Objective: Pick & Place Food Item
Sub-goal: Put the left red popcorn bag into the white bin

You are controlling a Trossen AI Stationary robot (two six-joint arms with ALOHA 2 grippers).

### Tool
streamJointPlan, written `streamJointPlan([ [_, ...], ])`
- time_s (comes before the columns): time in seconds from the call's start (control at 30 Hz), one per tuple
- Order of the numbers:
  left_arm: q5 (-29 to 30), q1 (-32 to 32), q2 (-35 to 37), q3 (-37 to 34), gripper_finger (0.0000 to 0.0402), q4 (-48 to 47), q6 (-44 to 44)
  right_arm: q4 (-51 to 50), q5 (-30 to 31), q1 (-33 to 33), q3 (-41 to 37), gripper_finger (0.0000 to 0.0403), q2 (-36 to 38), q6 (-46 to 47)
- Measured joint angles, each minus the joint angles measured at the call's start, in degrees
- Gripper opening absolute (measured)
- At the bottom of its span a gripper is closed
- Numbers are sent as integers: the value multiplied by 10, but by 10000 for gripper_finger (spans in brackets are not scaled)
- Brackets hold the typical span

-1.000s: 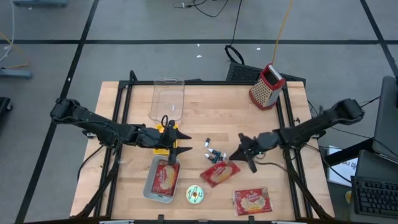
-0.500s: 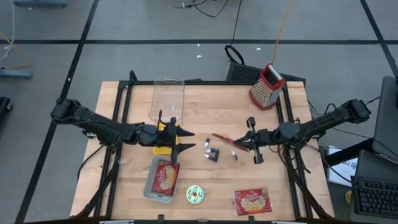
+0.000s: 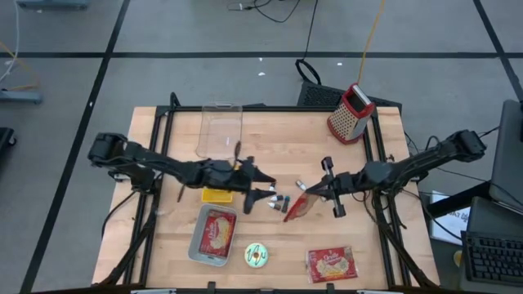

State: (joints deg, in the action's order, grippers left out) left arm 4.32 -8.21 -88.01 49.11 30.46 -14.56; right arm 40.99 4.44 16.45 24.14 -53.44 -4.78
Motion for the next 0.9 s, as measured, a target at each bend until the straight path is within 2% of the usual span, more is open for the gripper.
streamJointPlan([
  [0.2, -55, 8, -57, 107, 214, -76, -7, 17, 1, -2, 0, 0, -39, 12],
  [0.5, -60, 8, -132, 253, 214, -245, -9, 26, 0, -15, 0, 0, -59, 29],
  [0.9, -60, 8, -179, 300, 214, -243, 14, 26, 0, -15, 0, 0, -59, 31],
])
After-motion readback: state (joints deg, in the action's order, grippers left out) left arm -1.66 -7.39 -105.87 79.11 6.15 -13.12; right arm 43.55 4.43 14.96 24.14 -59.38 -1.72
